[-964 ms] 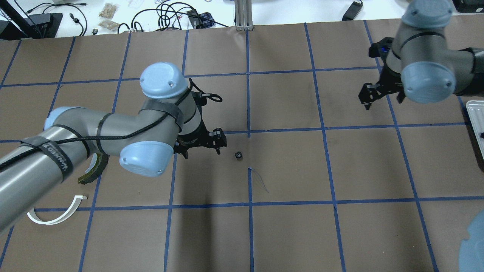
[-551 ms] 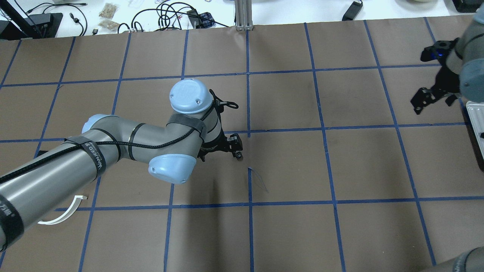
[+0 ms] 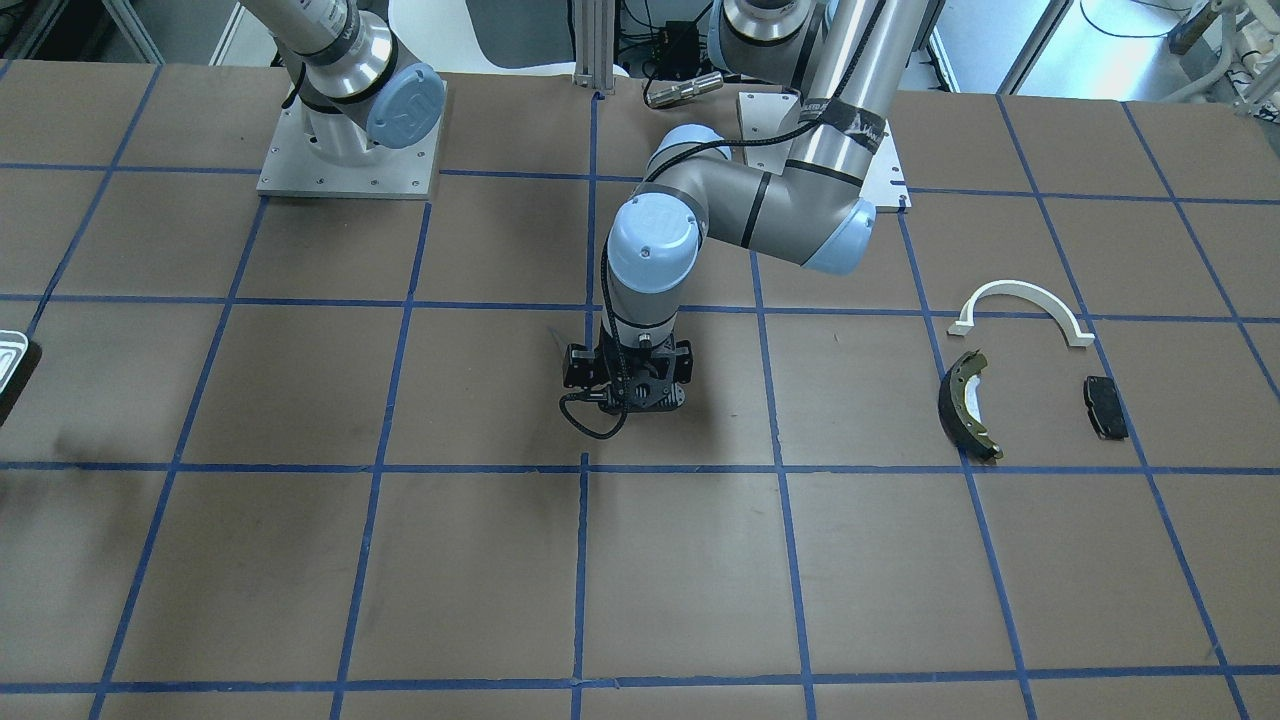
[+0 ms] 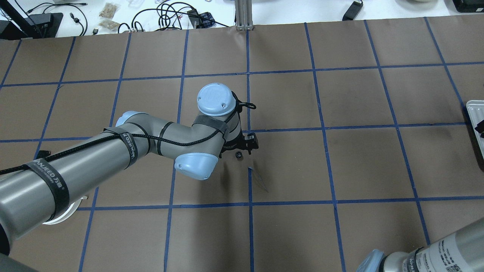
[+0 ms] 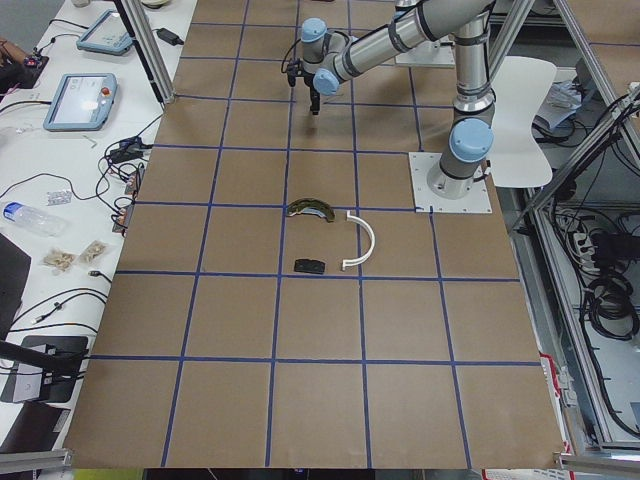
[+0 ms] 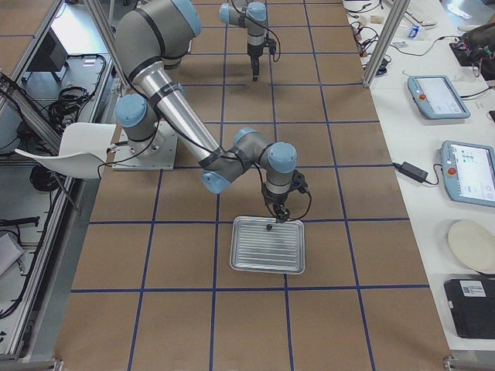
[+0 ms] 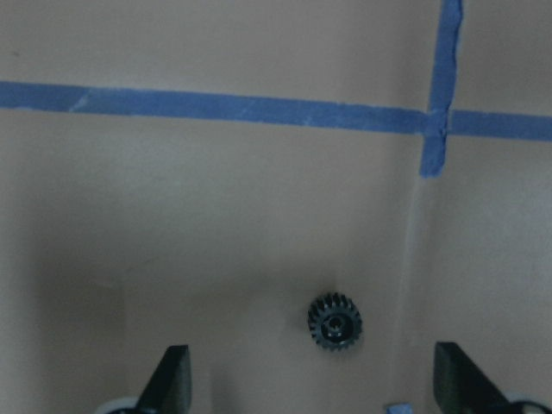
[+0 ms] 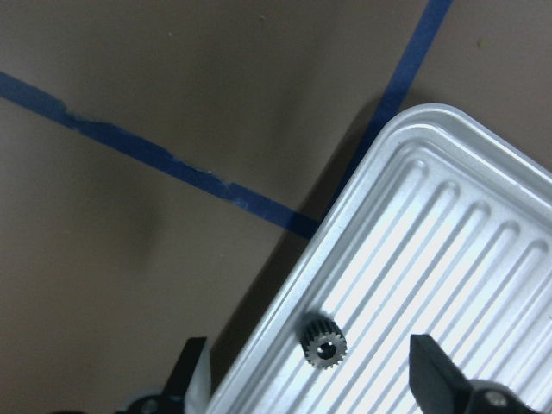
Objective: Place bearing gear from tray to pile
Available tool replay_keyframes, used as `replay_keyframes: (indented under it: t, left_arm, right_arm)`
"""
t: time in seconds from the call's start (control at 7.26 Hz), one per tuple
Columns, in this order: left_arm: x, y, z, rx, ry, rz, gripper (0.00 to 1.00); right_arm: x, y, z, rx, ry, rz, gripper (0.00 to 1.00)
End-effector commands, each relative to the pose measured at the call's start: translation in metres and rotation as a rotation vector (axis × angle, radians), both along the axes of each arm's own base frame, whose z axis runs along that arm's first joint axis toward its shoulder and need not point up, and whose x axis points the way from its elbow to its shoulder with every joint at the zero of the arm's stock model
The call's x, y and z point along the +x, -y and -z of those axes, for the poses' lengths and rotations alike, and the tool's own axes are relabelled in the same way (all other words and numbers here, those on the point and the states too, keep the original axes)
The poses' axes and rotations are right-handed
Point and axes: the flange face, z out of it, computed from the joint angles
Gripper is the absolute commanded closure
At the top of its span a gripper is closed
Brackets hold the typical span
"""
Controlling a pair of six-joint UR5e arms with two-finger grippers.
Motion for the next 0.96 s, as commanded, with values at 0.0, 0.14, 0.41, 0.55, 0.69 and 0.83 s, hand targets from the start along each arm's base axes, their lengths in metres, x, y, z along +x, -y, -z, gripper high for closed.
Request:
replay_keyframes:
  t: [0.0,0.14,0.41,0.55,0.69,0.83]
  left_arm:
    - [-0.003,0.001,0.008,-0.001,0.000,0.000,0.00]
    - [-0.003,0.001,0.010,0.001,0.002,0.001,0.05]
    - [-0.003,0.002,0.014,0.006,0.009,0.000,0.42]
    - [-0.003,0.002,0.014,0.006,0.009,0.000,0.60]
    - [-0.003,0.002,0.013,-0.002,0.007,-0.002,0.88]
    - [-0.003,0.002,0.011,-0.005,0.006,-0.001,1.00]
  right_arm:
    - [-0.027,0.012,0.026,0.001,0.020,-0.072,0.16]
    - [-0.036,0.015,0.027,0.006,0.011,-0.107,0.21]
    - [-0.030,0.007,0.034,0.066,0.060,-0.105,0.22]
    - [-0.026,0.002,0.033,0.095,0.092,-0.102,0.22]
    - [-0.026,0.002,0.033,0.096,0.091,-0.103,0.22]
    - [-0.031,0.001,0.031,0.089,0.083,-0.103,0.22]
